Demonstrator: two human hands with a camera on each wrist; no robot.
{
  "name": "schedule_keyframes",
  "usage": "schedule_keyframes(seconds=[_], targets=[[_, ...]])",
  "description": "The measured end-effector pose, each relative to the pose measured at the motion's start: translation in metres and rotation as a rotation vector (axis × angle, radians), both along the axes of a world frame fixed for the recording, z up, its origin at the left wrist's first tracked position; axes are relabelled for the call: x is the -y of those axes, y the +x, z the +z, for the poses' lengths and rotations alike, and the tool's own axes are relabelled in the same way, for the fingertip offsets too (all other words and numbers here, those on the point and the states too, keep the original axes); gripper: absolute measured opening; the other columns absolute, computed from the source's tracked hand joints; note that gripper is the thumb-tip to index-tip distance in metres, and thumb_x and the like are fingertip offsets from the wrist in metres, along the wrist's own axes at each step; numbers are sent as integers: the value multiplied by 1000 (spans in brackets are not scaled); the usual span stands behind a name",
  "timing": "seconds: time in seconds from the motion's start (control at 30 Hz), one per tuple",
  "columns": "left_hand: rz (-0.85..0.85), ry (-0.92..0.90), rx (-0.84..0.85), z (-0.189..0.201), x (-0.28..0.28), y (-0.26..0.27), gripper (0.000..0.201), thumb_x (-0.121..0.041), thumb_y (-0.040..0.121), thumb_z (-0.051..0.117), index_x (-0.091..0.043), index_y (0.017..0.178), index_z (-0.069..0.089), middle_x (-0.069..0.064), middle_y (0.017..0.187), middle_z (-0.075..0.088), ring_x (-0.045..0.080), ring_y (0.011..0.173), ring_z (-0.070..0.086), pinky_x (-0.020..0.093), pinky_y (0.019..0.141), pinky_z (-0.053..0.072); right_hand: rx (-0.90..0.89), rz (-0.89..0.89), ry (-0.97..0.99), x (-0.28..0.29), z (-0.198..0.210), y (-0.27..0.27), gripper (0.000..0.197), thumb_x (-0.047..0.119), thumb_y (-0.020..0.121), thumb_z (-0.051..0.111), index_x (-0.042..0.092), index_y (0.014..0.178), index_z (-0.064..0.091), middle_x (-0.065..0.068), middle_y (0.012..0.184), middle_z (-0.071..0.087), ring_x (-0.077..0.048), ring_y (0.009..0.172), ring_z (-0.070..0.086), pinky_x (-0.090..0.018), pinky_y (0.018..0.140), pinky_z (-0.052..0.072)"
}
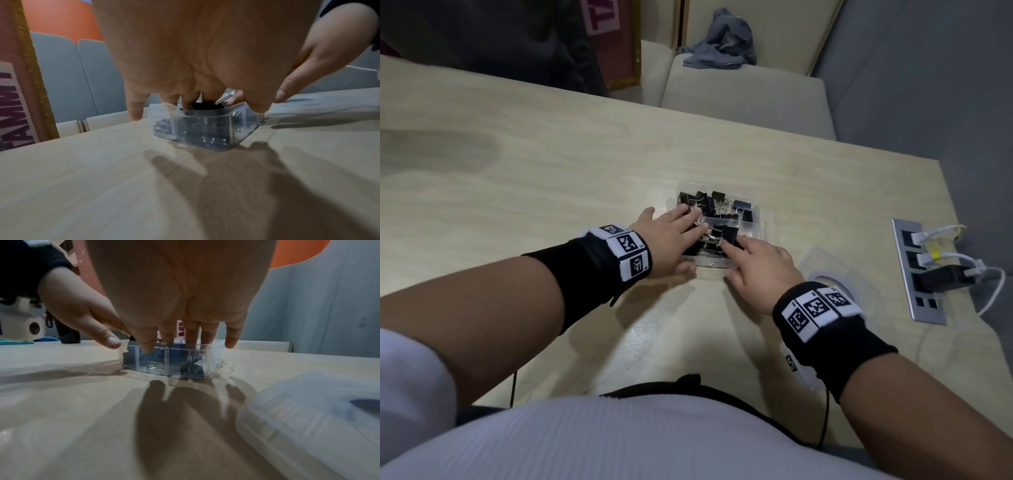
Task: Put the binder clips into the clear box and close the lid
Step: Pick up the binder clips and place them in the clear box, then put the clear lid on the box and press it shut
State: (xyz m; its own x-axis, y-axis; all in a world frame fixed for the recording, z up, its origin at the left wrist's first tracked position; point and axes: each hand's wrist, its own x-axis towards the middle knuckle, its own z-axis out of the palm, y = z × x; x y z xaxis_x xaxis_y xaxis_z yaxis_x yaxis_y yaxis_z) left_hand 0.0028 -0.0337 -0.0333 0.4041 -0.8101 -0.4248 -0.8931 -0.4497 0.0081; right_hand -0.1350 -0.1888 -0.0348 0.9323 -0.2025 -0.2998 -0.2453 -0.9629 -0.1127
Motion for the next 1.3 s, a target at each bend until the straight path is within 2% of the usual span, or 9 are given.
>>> schedule_keyframes(seconds=[0.13, 0.27, 0.33, 0.43, 0.73, 0.93, 1.1, 1.2, 1.3], targets=[[-8, 16, 23, -2, 0, -2, 84, -67, 89, 34, -27, 153, -3, 0, 162, -13, 22, 150, -8, 59, 115, 14, 128, -55, 96, 4, 0, -14, 56, 47, 93, 45, 31, 144, 32, -1, 153, 33, -22, 139, 30, -43, 113, 21], [-8, 1, 29, -5, -2, -3, 85, -68, 88, 34, -27, 152, -5, 1, 162, -14, 23, 149, -9, 59, 116, 14, 309, -360, 109, 25, 1, -35, 52, 49, 89, 50, 24, 133, 43, -2, 140, 44, -22, 128, 41, -43, 108, 32], [-5, -1, 32, -6, -2, -4, 86, -68, 88, 35, -27, 152, -5, 1, 162, -15, 23, 149, -9, 59, 116, 14, 159, -538, 3, 43, -4, -46, 74, 59, 79, 58, 20, 139, 36, -9, 147, 37, -29, 133, 36, -47, 109, 32], [0, 3, 39, -7, -1, -6, 88, -67, 88, 37, -27, 152, -7, 1, 162, -16, 24, 149, -9, 60, 116, 14, -165, -726, 1, 63, -14, -62, 113, 77, 61, 62, 23, 148, 14, -9, 161, 5, -38, 144, 13, -55, 113, 24], [0, 27, 80, -9, -2, -9, 93, -69, 86, 38, -26, 152, -13, 1, 161, -19, 25, 149, -12, 61, 114, 14, -335, -421, 79, 46, -12, -64, 140, 72, 48, 76, 27, 150, -9, -5, 158, -23, -38, 146, -10, -49, 116, 14], [6, 40, 71, -7, 0, -10, 91, -69, 86, 37, -27, 151, -12, 1, 161, -19, 24, 149, -12, 60, 115, 13, -273, -330, 38, 30, -10, -62, 99, 60, 59, 73, 19, 136, 26, -10, 161, -4, -42, 145, -3, -53, 115, 22], [31, 50, 29, -1, 4, -7, 92, -71, 86, 35, -26, 151, -13, 1, 161, -18, 23, 149, -11, 59, 116, 10, -184, -250, -11, 26, -10, -67, 90, 56, 66, 66, 10, 135, 31, -13, 156, 16, -40, 141, 15, -49, 113, 27], [62, 9, -11, 6, 7, -5, 91, -68, 88, 37, -24, 152, -11, 3, 162, -16, 23, 149, -9, 58, 117, 11, -31, -249, 15, 25, -7, -67, 54, 39, 76, 60, 11, 119, 42, -12, 127, 48, -29, 111, 49, -41, 87, 48], [88, -28, -16, 12, 8, -3, 90, -67, 88, 37, -23, 152, -8, 3, 162, -14, 23, 150, -7, 57, 117, 14, 6, -215, -11, 25, -1, -65, 28, 28, 83, 49, 14, 107, 45, -10, 107, 58, -25, 81, 49, -33, 65, 41]])
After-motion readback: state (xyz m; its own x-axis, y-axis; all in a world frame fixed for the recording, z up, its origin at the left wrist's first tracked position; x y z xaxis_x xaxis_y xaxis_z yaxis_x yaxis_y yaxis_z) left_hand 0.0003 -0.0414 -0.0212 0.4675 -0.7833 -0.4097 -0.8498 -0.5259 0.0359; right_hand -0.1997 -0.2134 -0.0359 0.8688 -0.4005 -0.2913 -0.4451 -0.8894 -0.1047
